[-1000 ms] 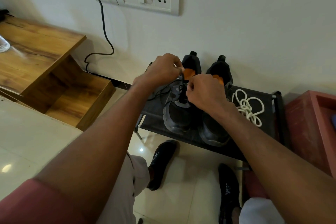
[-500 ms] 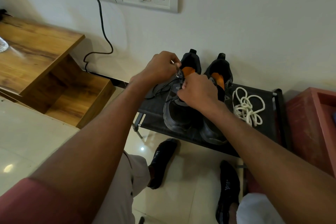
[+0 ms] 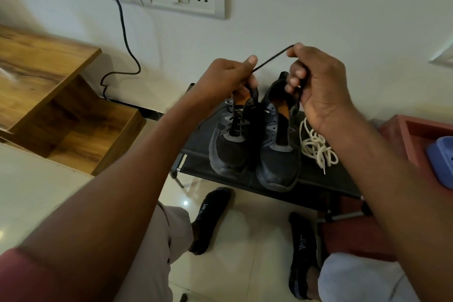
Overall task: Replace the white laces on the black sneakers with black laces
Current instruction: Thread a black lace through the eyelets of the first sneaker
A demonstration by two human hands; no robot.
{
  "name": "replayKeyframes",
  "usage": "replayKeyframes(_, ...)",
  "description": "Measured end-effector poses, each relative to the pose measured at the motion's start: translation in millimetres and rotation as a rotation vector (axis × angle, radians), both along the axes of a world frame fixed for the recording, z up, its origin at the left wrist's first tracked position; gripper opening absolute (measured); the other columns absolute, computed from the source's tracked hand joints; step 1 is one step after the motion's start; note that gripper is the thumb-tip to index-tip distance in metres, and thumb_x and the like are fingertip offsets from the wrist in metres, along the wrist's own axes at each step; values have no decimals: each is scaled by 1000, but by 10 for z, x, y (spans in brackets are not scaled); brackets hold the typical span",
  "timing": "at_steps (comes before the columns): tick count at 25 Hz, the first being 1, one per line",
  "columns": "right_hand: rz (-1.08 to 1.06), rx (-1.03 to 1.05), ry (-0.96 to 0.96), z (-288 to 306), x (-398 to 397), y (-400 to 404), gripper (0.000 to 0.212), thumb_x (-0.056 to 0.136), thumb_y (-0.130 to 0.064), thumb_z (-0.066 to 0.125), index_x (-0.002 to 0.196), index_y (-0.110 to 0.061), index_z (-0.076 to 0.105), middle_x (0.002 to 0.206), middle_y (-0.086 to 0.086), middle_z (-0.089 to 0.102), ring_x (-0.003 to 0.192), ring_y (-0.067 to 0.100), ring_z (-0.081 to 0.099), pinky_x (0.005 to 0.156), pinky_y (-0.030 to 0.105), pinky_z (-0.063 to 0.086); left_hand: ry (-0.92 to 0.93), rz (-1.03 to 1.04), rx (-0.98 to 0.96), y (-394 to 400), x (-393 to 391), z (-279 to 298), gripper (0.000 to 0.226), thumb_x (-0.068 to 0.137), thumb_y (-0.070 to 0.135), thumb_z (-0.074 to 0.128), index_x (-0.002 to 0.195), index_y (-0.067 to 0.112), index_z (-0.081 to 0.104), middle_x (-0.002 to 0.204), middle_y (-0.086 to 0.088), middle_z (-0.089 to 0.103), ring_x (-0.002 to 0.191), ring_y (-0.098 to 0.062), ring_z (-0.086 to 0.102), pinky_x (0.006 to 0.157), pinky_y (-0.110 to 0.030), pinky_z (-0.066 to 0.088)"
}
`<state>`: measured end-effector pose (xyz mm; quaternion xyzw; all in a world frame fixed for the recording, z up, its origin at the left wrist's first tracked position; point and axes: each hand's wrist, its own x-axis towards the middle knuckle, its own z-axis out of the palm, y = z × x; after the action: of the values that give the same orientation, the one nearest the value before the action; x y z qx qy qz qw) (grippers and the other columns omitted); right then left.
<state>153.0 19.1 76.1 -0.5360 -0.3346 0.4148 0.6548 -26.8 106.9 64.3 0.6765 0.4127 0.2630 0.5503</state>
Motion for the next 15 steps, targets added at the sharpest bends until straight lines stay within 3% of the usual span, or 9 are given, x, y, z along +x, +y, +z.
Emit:
replayKeyframes(1, -28, 8, 0, -16, 71, -46, 23, 102, -32, 64, 89, -14, 71, 58, -4, 44, 54, 13, 40, 53, 28, 36, 121, 61, 41, 12, -60, -21, 53, 102, 53, 59, 71, 12, 73, 62, -5, 68, 62, -14, 62, 69, -27, 46)
replayKeyframes(3, -83, -58, -107, -87, 136, -118, 28, 105, -35, 62, 90, -13, 72, 56, -8, 45, 50, 9, 37, 49, 24, 34, 539, 89, 148, 21, -251, -108, 51, 97, 51, 67, 64, 13, 72, 54, 4, 65, 56, -10, 60, 64, -27, 46)
replayKeyframes(5, -102, -132, -308, -185, 88, -124, 24, 104, -31, 66, 90, -13, 75, 53, -16, 53, 49, 2, 44, 50, 19, 39, 912, 61, 237, 11, -405, -220, 40, 93, 46, 73, 70, 13, 73, 67, -1, 68, 72, -21, 66, 75, -36, 53)
replayKeyframes(6, -85, -143, -395, -220, 22, -95, 21, 102, -28, 68, 90, -14, 77, 55, -17, 59, 51, -1, 50, 55, 17, 43, 976, 80, 281, -2, -430, -248, 33, 94, 43, 72, 78, 14, 72, 77, -4, 69, 81, -26, 66, 84, -43, 54)
replayKeyframes(7, -46, -143, -466, -251, -44, -53, 18, 101, -25, 70, 90, -14, 79, 61, -16, 65, 55, -3, 56, 61, 18, 47, 931, 118, 328, -28, -416, -245, 27, 96, 40, 69, 87, 15, 72, 88, -5, 71, 88, -28, 65, 90, -47, 53)
replayKeyframes(9, 90, -148, -526, -295, -204, 13, 15, 102, -16, 67, 96, -15, 81, 73, -6, 73, 59, -2, 62, 65, 15, 49, 559, 138, 315, -96, -294, -153, 24, 103, 39, 60, 107, 19, 73, 103, -2, 74, 98, -23, 67, 91, -41, 54)
replayKeyframes(11, 184, -146, -502, -332, -305, 54, 17, 104, -10, 63, 108, -12, 79, 78, 3, 74, 55, -1, 58, 54, 11, 44, 186, 50, 101, -150, -142, -45, 30, 107, 41, 54, 115, 18, 71, 104, -1, 76, 98, -14, 71, 79, -27, 53)
replayKeyframes(13, 133, -110, -456, -361, -295, 86, 13, 102, -11, 66, 110, -9, 77, 75, 4, 72, 53, -2, 58, 50, 11, 42, 140, -63, -45, -134, -92, -19, 37, 105, 45, 56, 108, 12, 73, 92, -3, 75, 83, -10, 71, 74, -24, 50)
replayKeyframes(15, 0, -104, -425, -421, -195, 134, 8, 99, -13, 70, 100, -12, 78, 74, 2, 74, 56, -1, 60, 51, 13, 43, 251, -98, -30, -32, -154, -102, 35, 101, 43, 64, 92, 12, 76, 76, 1, 73, 68, -9, 66, 75, -29, 49)
